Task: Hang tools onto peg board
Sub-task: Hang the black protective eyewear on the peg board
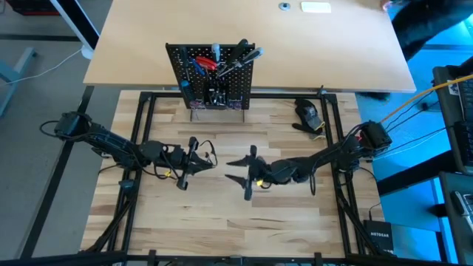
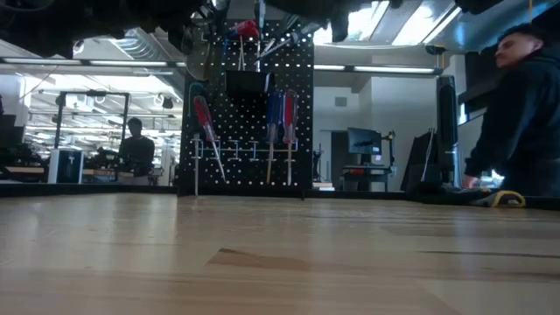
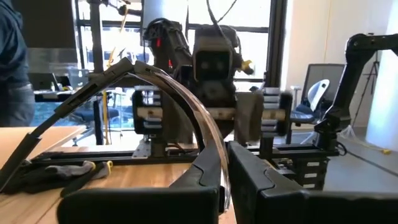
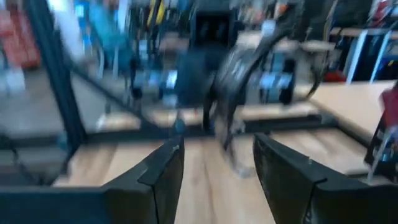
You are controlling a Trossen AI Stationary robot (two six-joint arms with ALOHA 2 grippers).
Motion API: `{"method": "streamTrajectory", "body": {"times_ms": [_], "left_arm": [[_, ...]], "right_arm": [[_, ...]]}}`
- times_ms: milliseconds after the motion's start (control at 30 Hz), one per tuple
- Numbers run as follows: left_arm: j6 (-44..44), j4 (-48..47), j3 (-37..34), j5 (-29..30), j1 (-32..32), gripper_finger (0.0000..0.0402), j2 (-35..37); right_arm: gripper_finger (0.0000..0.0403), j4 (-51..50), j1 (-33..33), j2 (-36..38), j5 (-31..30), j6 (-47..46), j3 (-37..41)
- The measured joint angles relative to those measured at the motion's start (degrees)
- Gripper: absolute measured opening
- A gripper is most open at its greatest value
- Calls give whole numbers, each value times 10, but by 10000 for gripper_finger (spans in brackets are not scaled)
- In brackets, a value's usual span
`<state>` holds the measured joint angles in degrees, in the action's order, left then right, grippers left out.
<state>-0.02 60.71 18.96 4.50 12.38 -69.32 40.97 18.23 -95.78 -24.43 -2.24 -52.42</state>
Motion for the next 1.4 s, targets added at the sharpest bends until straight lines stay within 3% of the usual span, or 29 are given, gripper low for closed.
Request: {"method": "streamTrajectory", "body": {"times_ms": [100, 200, 300, 533, 733, 900, 1100, 1200, 1400], "left_arm": [[-4, 1, 0, 0, 0, 3, 0], [-5, 8, 0, 0, 0, 4, 0], [-5, 17, 1, 0, 0, 7, 0], [-3, 19, 1, 0, 0, 3, -2], [-3, 25, 1, -1, 2, 8, -2], [-1, 29, 1, -2, 4, 9, -2], [-20, 22, 1, -2, 4, 13, -2], [-15, 22, 1, -2, 4, 31, -2], [-10, 1, 1, 0, 2, 105, 14]], "right_arm": [[193, 53, -16, -12, 0, 0, 0], [193, 96, -36, -40, 37, -6, -5], [193, 100, -45, -67, 71, -19, -23], [186, 101, -44, -112, 76, 40, -81], [113, 37, -49, -128, 70, 56, -105], [36, 56, -48, -128, 75, 87, -106], [36, 38, -48, -128, 74, 104, -107], [37, 37, -48, -128, 90, 128, -107], [37, 33, -44, -128, 92, 161, -107]]}}
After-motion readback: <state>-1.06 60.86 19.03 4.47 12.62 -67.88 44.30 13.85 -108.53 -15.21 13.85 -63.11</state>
